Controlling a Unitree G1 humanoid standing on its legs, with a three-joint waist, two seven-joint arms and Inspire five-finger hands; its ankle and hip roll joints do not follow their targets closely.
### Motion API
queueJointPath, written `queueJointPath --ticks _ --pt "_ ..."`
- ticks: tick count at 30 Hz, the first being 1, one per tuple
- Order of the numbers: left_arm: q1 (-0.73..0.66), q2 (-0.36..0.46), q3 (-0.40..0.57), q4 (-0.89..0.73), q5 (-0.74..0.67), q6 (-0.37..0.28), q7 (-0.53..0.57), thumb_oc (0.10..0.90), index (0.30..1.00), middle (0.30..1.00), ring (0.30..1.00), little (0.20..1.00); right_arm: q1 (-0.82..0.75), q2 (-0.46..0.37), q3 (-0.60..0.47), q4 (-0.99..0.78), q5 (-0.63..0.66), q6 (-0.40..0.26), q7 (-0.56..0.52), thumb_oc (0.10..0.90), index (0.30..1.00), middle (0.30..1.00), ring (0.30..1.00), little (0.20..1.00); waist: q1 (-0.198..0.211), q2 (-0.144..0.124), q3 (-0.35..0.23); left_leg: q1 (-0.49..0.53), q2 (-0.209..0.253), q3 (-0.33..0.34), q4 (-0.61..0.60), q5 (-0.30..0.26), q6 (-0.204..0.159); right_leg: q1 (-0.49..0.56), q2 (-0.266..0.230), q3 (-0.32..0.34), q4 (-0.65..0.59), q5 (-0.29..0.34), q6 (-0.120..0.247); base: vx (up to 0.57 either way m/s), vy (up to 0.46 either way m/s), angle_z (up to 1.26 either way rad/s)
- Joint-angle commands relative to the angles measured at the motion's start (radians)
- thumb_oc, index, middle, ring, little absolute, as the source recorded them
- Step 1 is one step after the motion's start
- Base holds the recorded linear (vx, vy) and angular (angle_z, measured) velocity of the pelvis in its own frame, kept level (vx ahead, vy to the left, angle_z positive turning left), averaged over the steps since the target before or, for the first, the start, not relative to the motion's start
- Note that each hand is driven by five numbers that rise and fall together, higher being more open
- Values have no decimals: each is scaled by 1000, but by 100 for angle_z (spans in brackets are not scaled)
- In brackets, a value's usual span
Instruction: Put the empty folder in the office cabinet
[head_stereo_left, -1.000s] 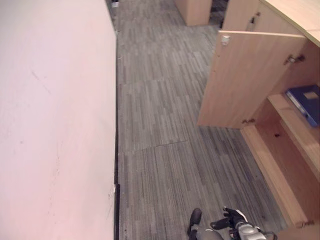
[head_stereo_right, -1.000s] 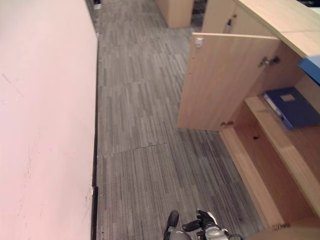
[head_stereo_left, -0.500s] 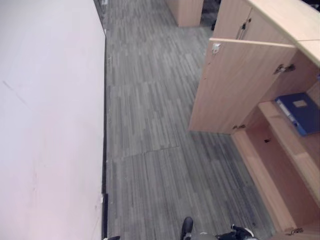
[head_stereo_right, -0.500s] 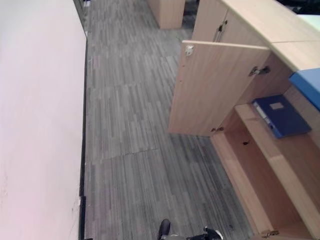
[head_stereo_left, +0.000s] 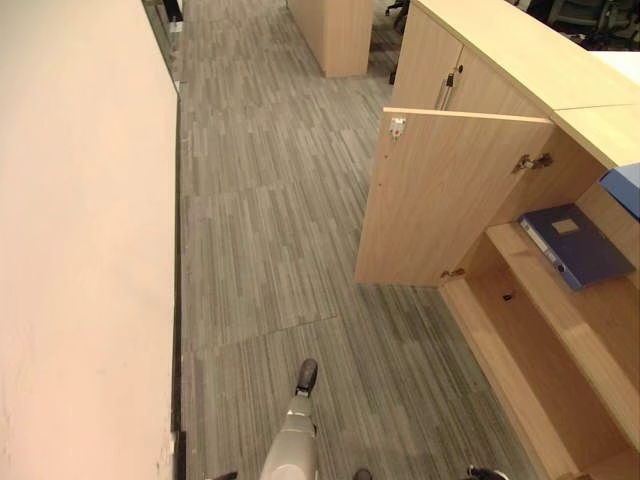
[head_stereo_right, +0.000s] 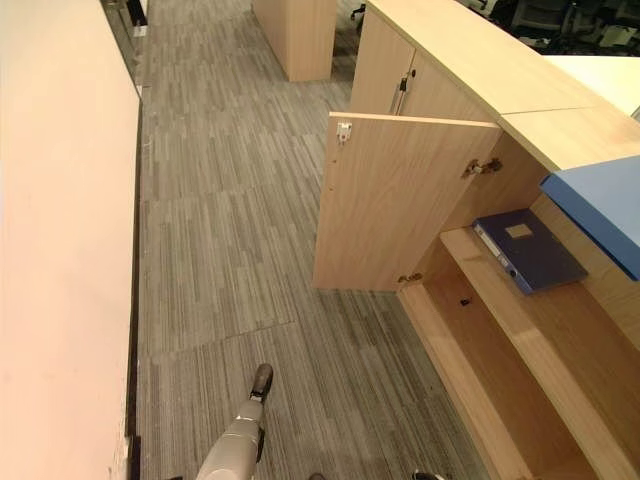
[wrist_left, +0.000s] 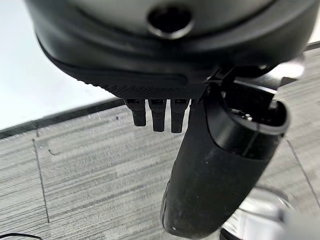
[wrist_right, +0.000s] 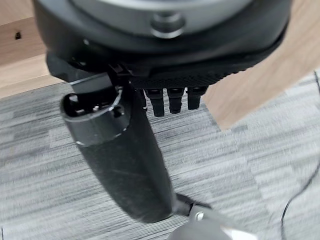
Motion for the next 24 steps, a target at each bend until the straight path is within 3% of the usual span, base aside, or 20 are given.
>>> queueJointPath --ticks 1,8,10,11,13,15,17,18,20,22,24 --pt "25 36 -1 12 12 2 31 800 900 900 900 900 28 -39 -11 7 -42 6 7 800 900 900 900 900 26 -9 -87 34 -14 -23 -113 126 14 -55 -49 -14 141 -18 86 265 321 -57" --pt "22 55 -4 10 49 2 35 800 900 900 900 900 37 -16 -2 -8 -65 10 23 800 900 900 900 900 11 -21 -131 101 -104 30 -113 58 70 -106 -157 -8 225 55 162 177 276 -32" --pt "19 58 -8 8 58 4 38 800 900 900 900 900 33 -8 -9 -28 -51 7 21 800 900 900 900 900 1 -17 -137 125 -132 45 -113 29 93 -139 -201 -14 284 98 184 126 322 -15" --pt "18 56 -4 4 59 6 39 800 900 900 900 900 32 -5 -21 -52 -32 -1 19 800 900 900 900 900 -11 -8 -133 157 -154 66 -113 -1 117 -194 -257 -31 399 184 190 112 366 -32" --pt "17 54 -3 -2 56 11 34 800 900 900 900 900 32 -5 -31 -72 -13 -5 8 800 900 900 900 900 -26 2 -111 186 -173 82 -113 -24 138 -243 -302 -50 523 264 166 74 319 -49" --pt "26 56 2 7 60 16 35 800 900 900 900 900 36 1 -37 -95 -1 -10 -1 800 900 900 900 900 -38 13 -88 227 -174 118 -113 -59 148 -292 -356 -139 599 296 152 82 241 -43" --pt "32 56 4 19 70 19 40 800 900 900 900 900 33 -6 -42 -125 2 -17 -9 800 900 900 900 900 -52 16 -63 266 -157 169 -113 -101 139 -322 -398 -260 541 266 166 154 67 -77" --pt "23 52 -5 20 75 19 47 800 900 900 900 900 10 -24 -51 -161 11 -24 -21 800 900 900 900 900 -78 26 -28 284 -120 220 -113 -119 125 -402 -393 -325 408 288 200 173 -164 -124" --pt "0 55 -5 3 81 22 55 800 900 900 900 900 -17 -25 -53 -191 35 -20 -34 800 900 900 900 900 -91 14 9 327 -74 293 -113 -153 92 -447 -366 -396 185 382 252 164 -292 -177" --pt "-27 66 -3 -22 91 22 67 800 900 900 900 900 -7 -13 -51 -198 58 -20 -39 800 900 900 900 900 -95 -17 17 366 -42 334 -113 -176 59 -436 -339 -457 22 425 264 263 -420 -99" --pt "-29 57 -3 -26 95 22 76 800 900 900 900 900 7 -6 -51 -173 62 -23 -44 800 900 900 900 900 -91 -43 -3 393 -22 354 -113 -199 40 -398 -332 -506 6 426 263 317 -459 -8"
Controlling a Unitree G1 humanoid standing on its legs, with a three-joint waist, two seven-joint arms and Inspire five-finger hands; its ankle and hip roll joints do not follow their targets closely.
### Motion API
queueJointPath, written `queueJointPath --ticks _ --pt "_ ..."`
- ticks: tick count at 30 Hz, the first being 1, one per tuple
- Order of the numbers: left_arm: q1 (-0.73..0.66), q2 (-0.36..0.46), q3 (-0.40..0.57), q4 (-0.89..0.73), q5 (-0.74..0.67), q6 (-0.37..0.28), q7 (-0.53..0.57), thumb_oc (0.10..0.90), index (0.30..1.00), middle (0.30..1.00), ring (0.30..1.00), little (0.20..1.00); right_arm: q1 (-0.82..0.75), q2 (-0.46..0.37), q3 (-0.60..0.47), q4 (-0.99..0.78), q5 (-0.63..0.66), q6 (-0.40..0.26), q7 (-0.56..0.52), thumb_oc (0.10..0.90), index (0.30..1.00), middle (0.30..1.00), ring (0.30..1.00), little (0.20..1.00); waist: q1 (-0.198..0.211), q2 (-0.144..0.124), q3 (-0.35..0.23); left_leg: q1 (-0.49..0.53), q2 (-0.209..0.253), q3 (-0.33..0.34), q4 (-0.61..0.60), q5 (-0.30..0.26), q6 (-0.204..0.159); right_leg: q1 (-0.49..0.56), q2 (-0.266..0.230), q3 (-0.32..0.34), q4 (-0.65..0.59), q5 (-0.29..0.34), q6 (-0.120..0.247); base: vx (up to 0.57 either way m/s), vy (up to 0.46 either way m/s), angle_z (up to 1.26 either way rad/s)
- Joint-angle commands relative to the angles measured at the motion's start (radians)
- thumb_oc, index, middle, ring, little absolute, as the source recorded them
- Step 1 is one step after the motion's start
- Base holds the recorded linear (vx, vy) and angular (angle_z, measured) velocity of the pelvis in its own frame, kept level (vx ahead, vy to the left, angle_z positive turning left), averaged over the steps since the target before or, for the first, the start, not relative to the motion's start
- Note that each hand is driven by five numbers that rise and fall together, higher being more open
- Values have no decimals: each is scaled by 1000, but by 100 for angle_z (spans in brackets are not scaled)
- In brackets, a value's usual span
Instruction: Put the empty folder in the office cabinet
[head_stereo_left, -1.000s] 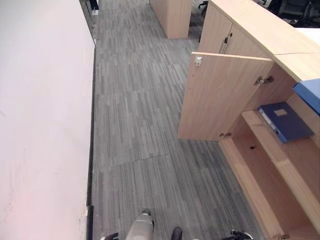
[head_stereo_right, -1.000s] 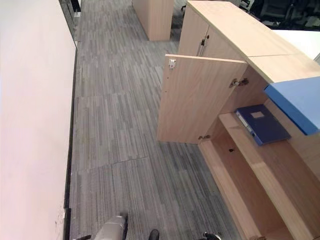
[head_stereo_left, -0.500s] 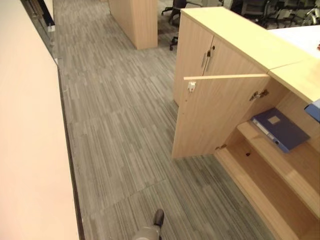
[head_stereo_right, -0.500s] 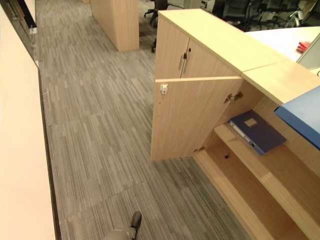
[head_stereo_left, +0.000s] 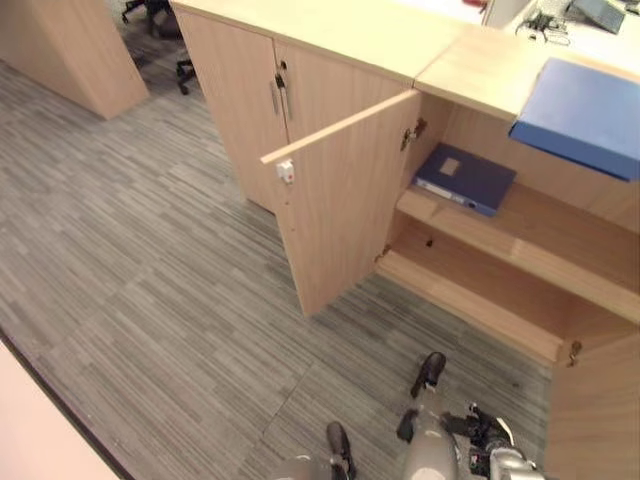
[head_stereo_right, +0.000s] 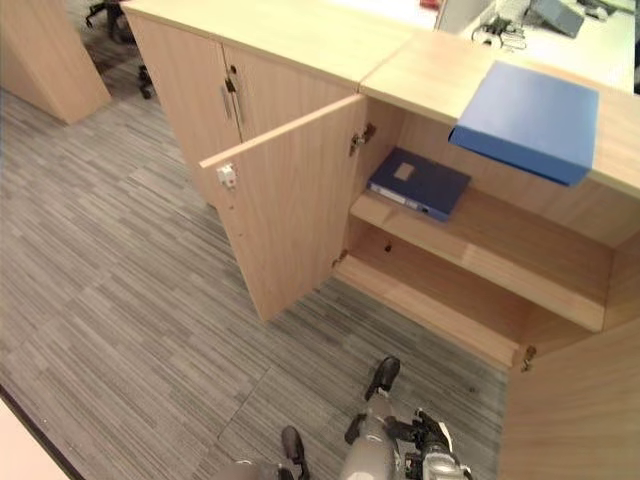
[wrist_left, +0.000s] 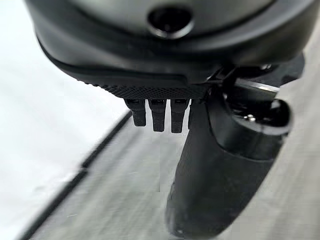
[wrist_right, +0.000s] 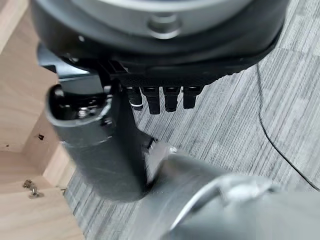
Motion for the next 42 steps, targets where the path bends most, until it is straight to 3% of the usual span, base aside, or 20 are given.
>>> queueJointPath --ticks 1,6,8,10,12,16,17,23,27,28,29,30,31,33,34,36,37,39,42 --pt "-6 4 -68 61 9 14 33 800 900 900 900 900 2 -53 64 89 7 17 -17 800 900 900 900 900 31 10 -27 171 111 6 -344 143 -65 198 19 1 16 -15 -30 317 -412 -4" --pt "-23 -4 -78 73 -5 19 27 800 900 900 900 900 -12 -65 48 127 32 12 -26 800 900 900 900 900 3 42 -34 185 209 18 -344 160 -112 156 75 28 96 -117 -79 224 -282 4" --pt "-28 -6 -83 72 -9 18 25 800 900 900 900 900 -15 -71 43 131 42 9 -30 800 900 900 900 900 -5 49 -34 185 225 23 -344 169 -119 150 89 34 104 -136 -90 130 -196 -9" --pt "-56 -4 -121 29 -15 11 27 800 900 900 900 900 -15 -99 29 131 69 1 -44 800 900 900 900 900 -32 71 -35 178 278 42 -336 221 -143 142 131 49 130 -200 -129 240 -361 -2" --pt "-63 -1 -132 -1 -19 4 32 800 900 900 900 900 -13 -106 27 132 70 -1 -45 800 900 900 900 900 -40 81 -35 176 302 49 -316 272 -156 147 149 55 132 -219 -144 174 -260 8" --pt "-59 3 -148 -52 -21 -1 25 800 900 900 900 900 -2 -114 21 129 75 -2 -46 800 900 900 900 900 -49 91 -39 167 330 54 -282 333 -168 168 178 56 115 -239 -163 101 -172 -4" --pt "-57 8 -166 -106 -14 -4 14 800 900 900 900 900 8 -120 16 126 78 -1 -42 800 900 900 900 900 -59 96 -44 167 351 63 -256 381 -172 192 205 63 99 -256 -180 90 -144 2" --pt "-48 36 -202 -258 8 -14 -20 800 900 900 900 900 31 -129 14 117 71 0 -29 800 900 900 900 900 -76 104 -62 188 393 71 -222 452 -183 227 253 84 84 -287 -208 100 -149 -1" --pt "-14 73 -201 -405 -19 -16 -67 800 900 900 900 900 36 -136 17 106 57 6 -19 800 900 900 900 900 -70 93 -58 161 403 26 -81 465 -158 251 283 114 95 -321 -241 84 -147 -12" --pt "19 84 -183 -491 -82 -18 -100 800 900 900 900 900 30 -145 27 99 39 13 -8 800 900 900 900 900 -47 77 -44 98 355 -56 41 437 -114 271 294 148 95 -336 -257 59 -91 -48" --pt "21 86 -182 -493 -82 -17 -101 800 900 900 900 900 30 -145 28 98 39 13 -8 800 900 900 900 900 -48 77 -44 93 356 -58 49 433 -113 271 294 148 96 -337 -256 129 -146 -111" --pt "45 76 -171 -539 -169 -15 -134 800 900 900 900 900 27 -149 41 95 19 22 7 800 900 900 900 900 -18 58 -29 2 256 -127 154 324 -63 293 294 197 100 -341 -261 25 -57 -129" --pt "55 72 -168 -567 -211 -19 -147 800 900 900 900 900 23 -151 50 92 8 25 13 800 900 900 900 900 -2 37 -19 -54 186 -140 177 276 -31 294 277 212 95 -323 -264 51 -49 -112" --pt "73 71 -164 -624 -279 -21 -173 800 900 900 900 900 17 -151 64 84 -3 28 18 800 900 900 900 900 26 25 -4 -142 98 -178 177 195 -13 315 272 254 89 -319 -250 57 51 -82" --pt "77 74 -166 -654 -307 -17 -185 800 900 900 900 900 12 -151 72 79 -10 29 23 800 900 900 900 900 36 24 3 -168 60 -206 130 182 -11 323 273 271 88 -315 -244 100 88 -184" --pt "85 87 -181 -705 -322 -24 -200 800 900 900 900 900 0 -149 92 77 -25 28 23 800 900 900 900 900 55 34 11 -216 0 -281 13 259 -32 343 296 303 86 -313 -237 129 102 -160" --pt "86 96 -186 -730 -334 -15 -217 800 900 900 900 900 -4 -144 109 73 -42 33 30 800 900 900 900 900 64 48 9 -190 -18 -338 -87 298 -39 360 321 339 93 -320 -234 124 74 -63" --pt "85 104 -185 -778 -343 -19 -212 800 900 900 900 900 6 -137 120 67 -56 35 36 800 900 900 900 900 65 49 2 -193 -41 -380 -90 309 -39 363 325 361 103 -322 -234 148 110 -65" --pt "102 106 -188 -833 -347 -17 -213 800 900 900 900 900 40 -111 121 70 -71 31 39 800 900 900 900 900 59 48 -29 -86 -18 -402 -212 311 -24 376 329 376 91 -323 -233 138 126 -28"
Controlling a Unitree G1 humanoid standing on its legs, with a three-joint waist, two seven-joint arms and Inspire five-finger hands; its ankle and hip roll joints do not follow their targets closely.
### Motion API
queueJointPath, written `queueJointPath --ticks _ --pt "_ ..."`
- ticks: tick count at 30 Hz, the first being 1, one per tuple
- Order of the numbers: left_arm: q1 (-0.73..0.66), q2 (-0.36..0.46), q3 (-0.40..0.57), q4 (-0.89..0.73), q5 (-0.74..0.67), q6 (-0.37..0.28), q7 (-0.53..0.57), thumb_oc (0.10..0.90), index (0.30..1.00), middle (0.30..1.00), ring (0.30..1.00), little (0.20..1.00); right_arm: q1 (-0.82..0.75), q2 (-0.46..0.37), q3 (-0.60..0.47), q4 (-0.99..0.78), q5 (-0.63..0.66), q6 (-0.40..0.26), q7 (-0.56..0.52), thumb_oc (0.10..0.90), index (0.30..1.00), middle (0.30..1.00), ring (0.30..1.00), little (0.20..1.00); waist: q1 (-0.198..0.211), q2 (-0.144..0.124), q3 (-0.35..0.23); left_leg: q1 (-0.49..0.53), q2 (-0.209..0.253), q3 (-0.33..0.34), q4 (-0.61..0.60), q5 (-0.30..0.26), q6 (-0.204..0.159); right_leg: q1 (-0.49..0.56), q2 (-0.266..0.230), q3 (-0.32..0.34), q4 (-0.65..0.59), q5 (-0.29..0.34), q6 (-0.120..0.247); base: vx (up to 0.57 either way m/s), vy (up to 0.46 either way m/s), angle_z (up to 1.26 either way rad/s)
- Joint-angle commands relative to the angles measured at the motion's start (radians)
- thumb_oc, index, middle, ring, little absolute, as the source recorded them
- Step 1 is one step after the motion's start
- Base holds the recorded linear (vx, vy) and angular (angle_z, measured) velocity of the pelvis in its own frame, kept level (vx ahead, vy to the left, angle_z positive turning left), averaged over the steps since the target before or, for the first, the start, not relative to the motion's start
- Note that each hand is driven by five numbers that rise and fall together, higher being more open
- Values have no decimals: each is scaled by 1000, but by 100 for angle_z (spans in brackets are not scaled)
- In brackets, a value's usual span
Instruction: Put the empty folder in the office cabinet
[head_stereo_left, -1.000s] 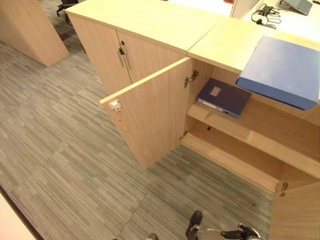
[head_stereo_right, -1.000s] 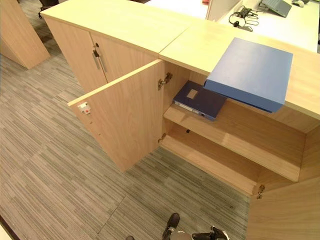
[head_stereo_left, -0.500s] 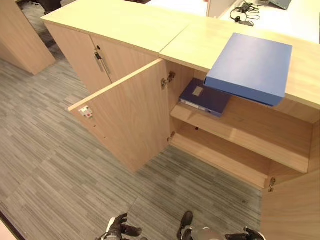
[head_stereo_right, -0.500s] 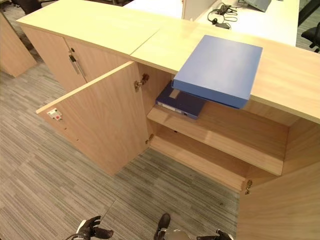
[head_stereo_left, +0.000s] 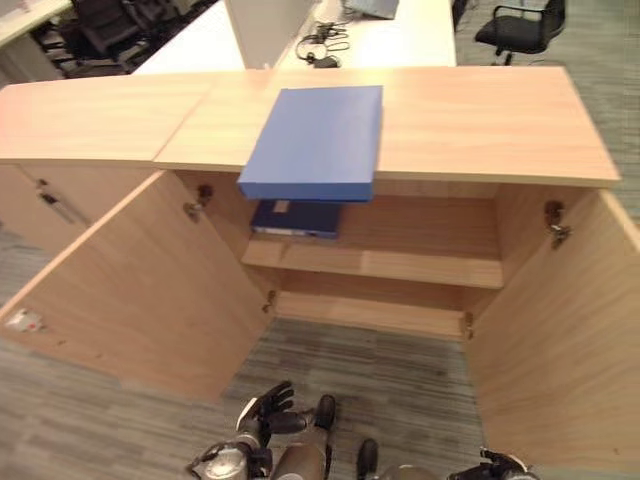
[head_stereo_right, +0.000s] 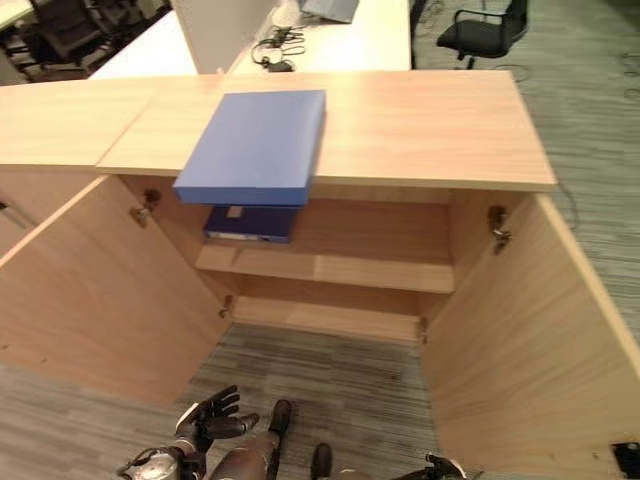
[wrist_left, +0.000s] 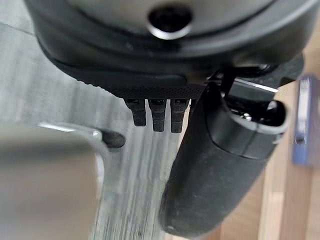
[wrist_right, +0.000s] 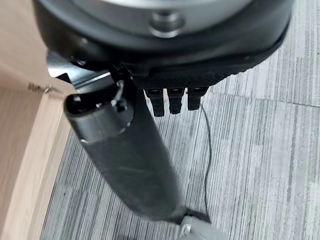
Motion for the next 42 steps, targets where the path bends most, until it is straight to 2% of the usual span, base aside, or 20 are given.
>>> queueJointPath --ticks 1,6,15,18,23,26,28,29,34,39,42 --pt "7 56 31 -127 -24 -54 0 800 900 900 900 900 29 -3 -10 5 -22 -14 -4 800 900 900 900 900 26 5 -36 101 18 -1 -96 9 48 0 -92 57 36 -53 174 80 77 -6" --pt "13 74 45 -169 5 -52 10 800 900 900 900 900 43 26 0 13 -36 -10 -1 800 900 900 900 900 26 -8 -62 163 21 -5 -181 14 59 10 -92 66 11 -37 188 51 70 -4" --pt "31 69 93 -186 84 -48 62 800 900 900 900 900 60 55 23 3 -55 -5 -4 800 900 900 900 900 40 -32 -84 190 9 6 -181 -15 75 31 -109 67 -7 -26 208 16 53 7" --pt "42 64 129 -203 71 -48 85 800 900 900 900 900 67 59 25 0 -56 -1 -3 800 900 900 900 900 48 -39 -90 196 3 5 -181 -20 79 36 -115 64 -14 -20 213 8 42 0" --pt "68 58 226 -321 92 -70 155 800 900 900 900 900 76 79 23 -13 -53 2 -10 800 900 900 900 900 72 -54 -100 200 -6 -3 -181 -28 81 46 -122 52 -28 -13 218 8 17 4" --pt "69 98 284 -419 244 -79 209 800 900 900 900 900 80 92 24 -25 -52 -4 -15 800 900 900 900 900 85 -61 -102 205 -10 -7 -181 -34 82 50 -125 49 -30 -13 221 4 14 6" --pt "70 104 299 -450 278 -86 226 800 900 900 900 900 82 97 31 -29 -57 -7 -17 800 900 900 900 900 89 -65 -103 207 -11 -7 -181 -35 82 52 -126 47 -30 -13 222 5 1 2" --pt "60 127 330 -514 384 -97 276 800 900 900 900 900 82 105 47 -35 -70 -12 -23 800 900 900 900 900 96 -73 -105 210 -12 -8 -181 -38 81 55 -127 46 -30 -14 223 0 0 0" --pt "14 184 397 -678 635 -118 448 800 900 900 900 900 81 120 75 -35 -80 -30 -44 800 900 900 900 900 101 -88 -114 221 -15 -3 -181 -49 81 61 -131 46 -29 -15 226 8 0 3" --pt "-74 255 370 -780 784 -142 478 800 900 900 900 900 73 125 106 -19 -103 -40 -45 800 900 900 900 900 88 -93 -132 232 -13 8 -181 -59 81 68 -134 54 -30 -14 228 0 0 0" --pt "-182 319 296 -805 884 -148 476 800 900 900 900 900 61 122 126 3 -122 -42 -42 800 900 900 900 900 69 -91 -148 241 -10 21 -181 -66 79 71 -135 62 -31 -12 230 14 3 -3"
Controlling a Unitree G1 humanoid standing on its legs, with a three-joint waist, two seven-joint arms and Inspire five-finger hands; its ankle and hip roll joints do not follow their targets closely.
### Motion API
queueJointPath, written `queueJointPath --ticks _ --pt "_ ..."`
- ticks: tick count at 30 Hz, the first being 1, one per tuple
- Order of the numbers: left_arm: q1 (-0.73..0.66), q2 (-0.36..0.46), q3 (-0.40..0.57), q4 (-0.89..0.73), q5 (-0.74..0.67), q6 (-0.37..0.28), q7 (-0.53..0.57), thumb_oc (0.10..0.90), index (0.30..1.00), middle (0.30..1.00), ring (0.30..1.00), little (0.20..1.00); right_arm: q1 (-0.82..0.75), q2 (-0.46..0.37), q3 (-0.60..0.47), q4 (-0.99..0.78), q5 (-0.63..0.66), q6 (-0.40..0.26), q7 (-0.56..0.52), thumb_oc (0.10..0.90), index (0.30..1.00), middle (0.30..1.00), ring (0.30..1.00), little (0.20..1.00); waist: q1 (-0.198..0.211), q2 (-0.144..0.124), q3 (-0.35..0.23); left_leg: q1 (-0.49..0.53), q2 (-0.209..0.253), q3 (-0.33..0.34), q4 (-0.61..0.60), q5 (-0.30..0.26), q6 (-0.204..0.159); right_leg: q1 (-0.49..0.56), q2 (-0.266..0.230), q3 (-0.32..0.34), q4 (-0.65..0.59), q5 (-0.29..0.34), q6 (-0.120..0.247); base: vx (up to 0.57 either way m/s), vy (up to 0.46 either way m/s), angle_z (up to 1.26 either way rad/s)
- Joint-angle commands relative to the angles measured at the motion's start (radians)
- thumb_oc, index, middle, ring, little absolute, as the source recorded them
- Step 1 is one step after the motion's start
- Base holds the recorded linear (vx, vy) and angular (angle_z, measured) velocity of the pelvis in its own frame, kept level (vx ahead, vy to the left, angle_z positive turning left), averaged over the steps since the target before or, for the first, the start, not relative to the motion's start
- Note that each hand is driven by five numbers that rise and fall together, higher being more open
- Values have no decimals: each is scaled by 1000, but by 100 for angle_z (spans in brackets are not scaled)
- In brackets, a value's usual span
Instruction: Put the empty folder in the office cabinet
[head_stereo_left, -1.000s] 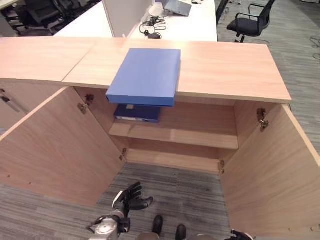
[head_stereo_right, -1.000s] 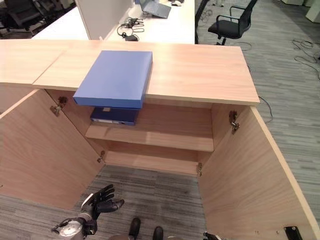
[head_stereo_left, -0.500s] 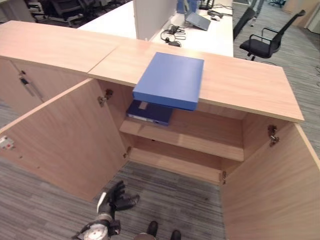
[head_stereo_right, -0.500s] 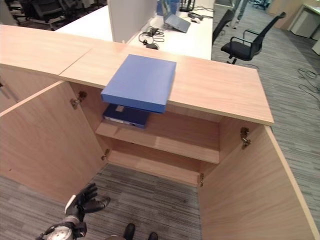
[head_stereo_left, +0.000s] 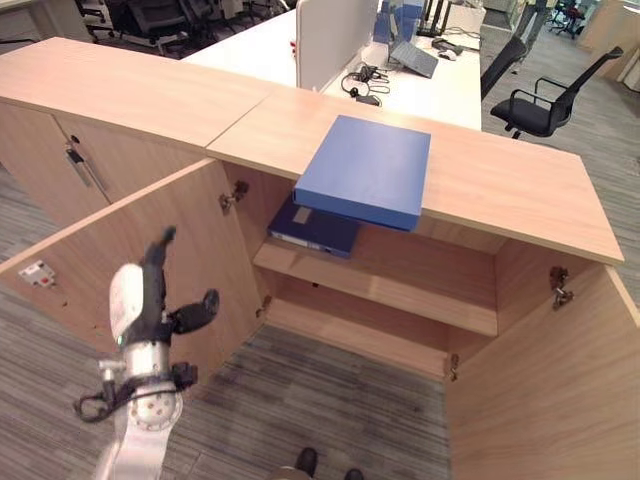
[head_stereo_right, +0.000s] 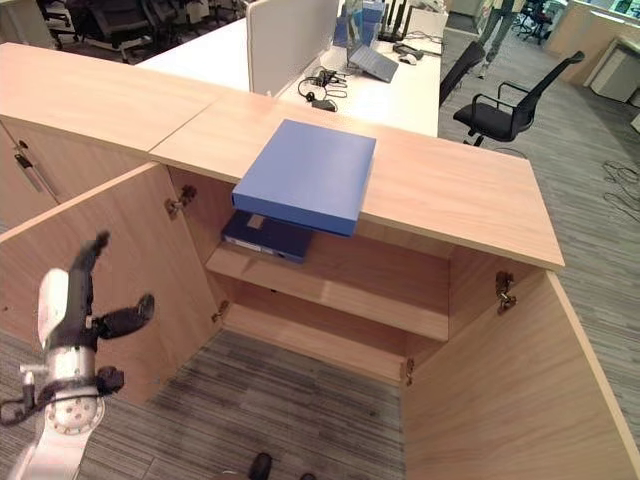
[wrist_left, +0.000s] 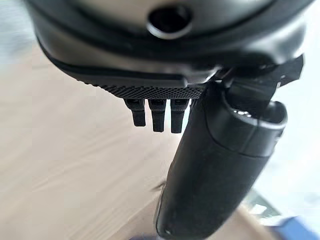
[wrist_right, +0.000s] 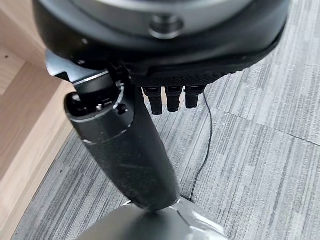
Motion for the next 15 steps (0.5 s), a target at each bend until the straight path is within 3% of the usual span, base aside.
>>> queueJointPath --ticks 1,8,15 --pt "-156 94 -32 -120 131 -107 60 800 900 900 900 900 -41 17 66 12 -45 -26 -3 800 900 900 900 900 -31 -26 -70 8 -23 7 -5 -91 8 33 -68 34 26 -51 120 20 8 -7" --pt "-362 239 -192 -142 270 -134 40 800 900 900 900 900 -49 -10 84 30 -83 -35 4 800 900 900 900 900 -72 -10 -94 21 -17 35 -5 -94 10 34 -69 55 20 -36 125 2 13 -15" --pt "-477 274 -318 -90 264 -143 2 800 900 900 900 900 -46 -32 89 52 -98 -29 6 800 900 900 900 900 -96 0 -112 32 -14 45 -5 -98 8 42 -69 65 13 -32 127 11 3 -8"
